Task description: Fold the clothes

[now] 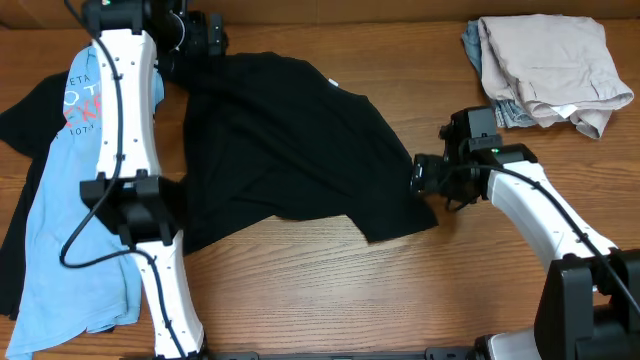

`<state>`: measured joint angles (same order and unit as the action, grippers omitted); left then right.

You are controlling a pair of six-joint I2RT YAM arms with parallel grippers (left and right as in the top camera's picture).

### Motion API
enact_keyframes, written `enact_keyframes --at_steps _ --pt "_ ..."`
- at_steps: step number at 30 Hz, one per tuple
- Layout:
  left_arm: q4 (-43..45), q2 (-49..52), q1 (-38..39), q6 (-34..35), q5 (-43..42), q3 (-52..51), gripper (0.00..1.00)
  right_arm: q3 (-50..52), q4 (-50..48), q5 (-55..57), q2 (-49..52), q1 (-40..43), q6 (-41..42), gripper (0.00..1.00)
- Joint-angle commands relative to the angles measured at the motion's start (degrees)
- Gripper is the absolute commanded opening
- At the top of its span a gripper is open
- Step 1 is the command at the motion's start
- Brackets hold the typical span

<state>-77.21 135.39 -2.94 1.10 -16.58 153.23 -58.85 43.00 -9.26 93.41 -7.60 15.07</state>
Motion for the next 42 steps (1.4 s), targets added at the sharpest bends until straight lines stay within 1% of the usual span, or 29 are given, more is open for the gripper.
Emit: enact_keyframes --at_steps 1,8,11,15,16,17,18,21,22,26,27,28,29,32,35,37,41,42 --pt "-2.8 -7.3 1.1 1.0 -5.7 2.3 1.0 2.3 0.8 -0.7 0.1 -0.2 0.0 0.73" --pt "-6.7 -13.4 1.3 0.6 -4.7 2.3 1.0 8.2 -2.0 -0.6 0.1 -0.2 2.9 0.67" --pt "-8.3 -14.3 1.5 0.6 -3.3 2.3 1.0 9.7 -4.2 -0.6 0.1 -0.2 4.1 0.59" --pt "-11.1 -14.3 1.5 0.1 -1.9 2.2 1.0 10.6 -6.9 -0.7 0.1 -0.2 4.5 0.57" --pt "-11.9 -14.3 1.5 0.1 -1.5 2.2 1.0 10.7 -7.2 -0.9 0.1 -0.2 4.5 0.56" --pt "-12.5 -14.3 1.5 0.2 -0.9 2.2 1.0 10.9 -7.5 -0.9 0.1 -0.2 4.5 0.51" --pt "-13.2 -14.3 1.5 0.2 0.0 2.2 1.0 11.0 -7.8 -0.9 0.1 -0.2 4.5 0.43" --pt "-14.0 -14.2 1.9 0.1 3.9 2.2 1.0 11.1 -9.0 -0.9 0.1 -0.2 4.5 0.3" --pt "-14.3 -14.2 1.9 0.2 5.3 2.2 1.0 11.2 -9.4 -0.9 0.1 -0.2 4.5 0.23" --pt "-15.7 -14.2 1.9 0.1 7.0 2.2 1.0 11.2 -10.8 -0.9 0.1 -0.2 4.5 0.2" --pt "-15.8 -14.1 1.9 0.1 7.0 2.2 1.0 11.2 -10.9 -0.9 0.1 -0.2 4.5 0.17" --pt "-15.8 -14.0 1.9 0.1 7.0 2.2 1.0 11.2 -10.9 -0.9 0.1 -0.2 4.5 0.08" --pt "-15.8 -13.9 2.0 0.1 7.0 2.2 1.0 11.2 -10.8 -0.9 0.0 -0.2 5.0 0.04" --pt "-16.1 -13.8 2.5 -0.3 6.9 2.1 1.0 10.1 -8.8 -2.4 -0.7 1.0 6.6 0.04" --pt "-17.1 -13.8 4.4 -5.1 7.0 2.1 1.0 7.3 -5.8 -4.9 -3.0 4.2 6.6 0.04" --pt "-17.3 -13.8 6.3 -6.5 7.4 1.8 1.0 5.0 -3.1 -5.0 -5.2 7.4 6.6 0.04" --pt "-17.1 -13.8 10.6 -6.5 8.3 1.0 1.0 0.8 2.9 -5.0 -9.9 15.4 6.1 0.04" --pt "-17.2 -13.8 12.9 -6.5 8.3 0.1 1.0 -0.3 5.6 -5.0 -11.9 19.6 5.4 0.04"
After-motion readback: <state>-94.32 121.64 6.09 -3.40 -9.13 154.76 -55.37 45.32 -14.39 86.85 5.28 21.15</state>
